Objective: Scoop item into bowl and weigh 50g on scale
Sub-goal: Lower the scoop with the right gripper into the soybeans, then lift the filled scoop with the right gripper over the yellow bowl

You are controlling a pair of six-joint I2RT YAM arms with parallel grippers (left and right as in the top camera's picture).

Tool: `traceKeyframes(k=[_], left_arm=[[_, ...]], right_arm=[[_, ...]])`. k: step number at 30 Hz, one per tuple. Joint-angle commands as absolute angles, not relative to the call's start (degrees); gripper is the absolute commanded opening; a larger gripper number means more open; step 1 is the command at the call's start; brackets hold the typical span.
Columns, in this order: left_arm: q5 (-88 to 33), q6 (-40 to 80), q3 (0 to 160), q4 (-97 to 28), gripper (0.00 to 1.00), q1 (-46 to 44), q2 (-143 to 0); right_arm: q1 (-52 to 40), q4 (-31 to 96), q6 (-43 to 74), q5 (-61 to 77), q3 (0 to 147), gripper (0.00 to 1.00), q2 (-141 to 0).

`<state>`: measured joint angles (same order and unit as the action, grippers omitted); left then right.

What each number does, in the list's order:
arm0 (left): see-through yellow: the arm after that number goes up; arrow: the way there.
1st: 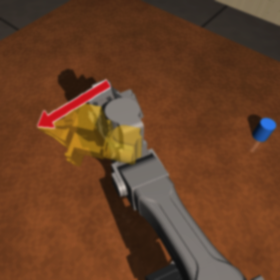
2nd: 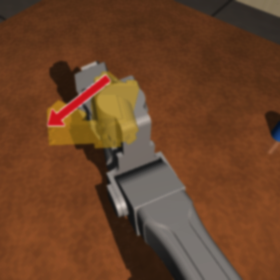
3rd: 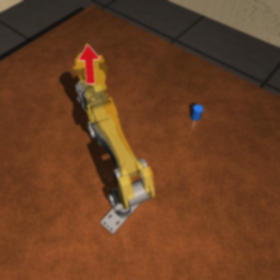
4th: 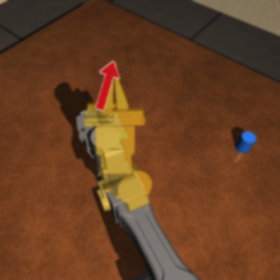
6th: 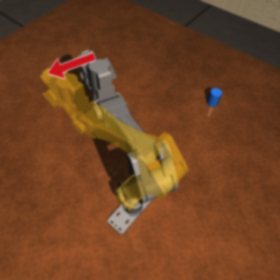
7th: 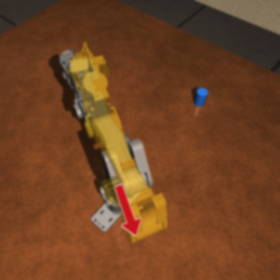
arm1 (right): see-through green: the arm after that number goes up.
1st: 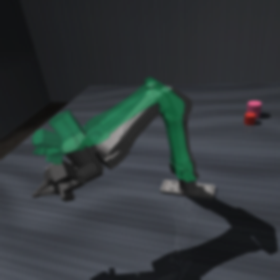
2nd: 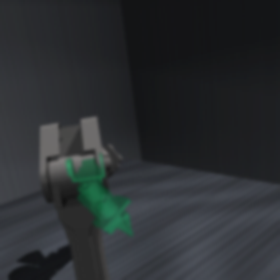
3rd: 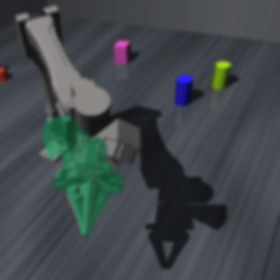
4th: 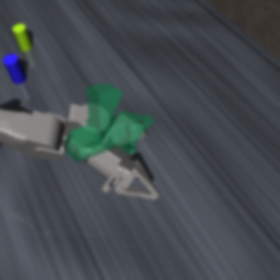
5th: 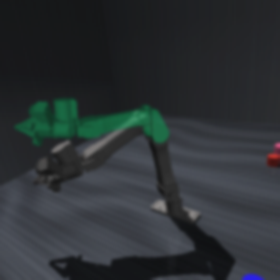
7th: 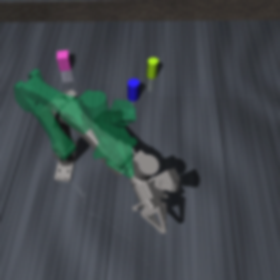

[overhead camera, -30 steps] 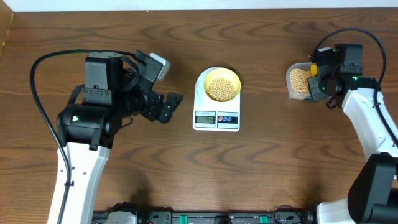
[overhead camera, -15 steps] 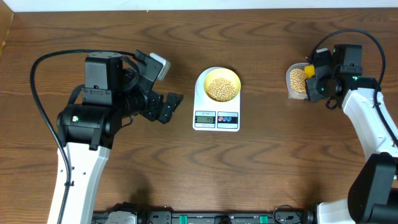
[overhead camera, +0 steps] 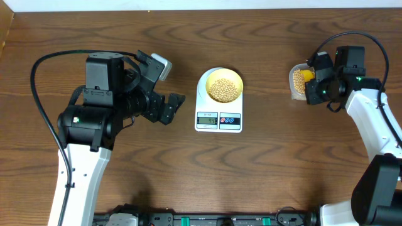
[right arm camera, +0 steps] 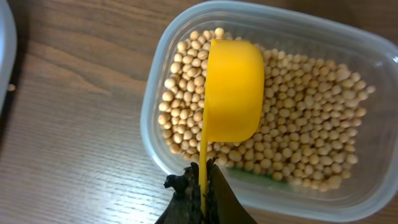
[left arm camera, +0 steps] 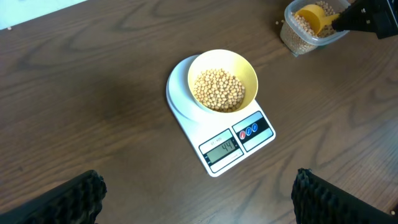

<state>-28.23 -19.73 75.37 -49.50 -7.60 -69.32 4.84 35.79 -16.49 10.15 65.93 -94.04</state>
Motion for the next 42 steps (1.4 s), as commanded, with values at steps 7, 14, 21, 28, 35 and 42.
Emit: traceKeyframes(k=[7,14,21,28,35,42], left_arm=[[-28.9,-19.7,75.2,-49.5,0.97,-7.4,-69.2],[-28.9,-19.7,75.2,-49.5,0.97,-7.4,-69.2],[-28.9,-19.7,75.2,-49.5,0.98,-7.4,-69.2],[-28.9,-19.7,75.2,-49.5,0.98,-7.4,-69.2],[-28.9,-19.7,75.2,-49.5,0.98,-7.4,-69.2],[-28.9,-19.7,75.2,-49.5,0.97,-7.4,-69.2]], right_arm=[[6.9,38.0,-11.2,14.1,65.8,0.01,-94.5],[10.9,37.2,-9.8,20.4,65.8,0.01,-94.5],[14.4,36.3,-9.0,25.7,65.8,0.01,-94.5],[16.1,32.2,-7.0,27.7,65.8,0.01,-94.4],[17.3,31.0,-5.6,29.3,65.9,0.01,-94.1],[17.8,31.1,-5.6,33.5,65.9,0.01,-94.1]])
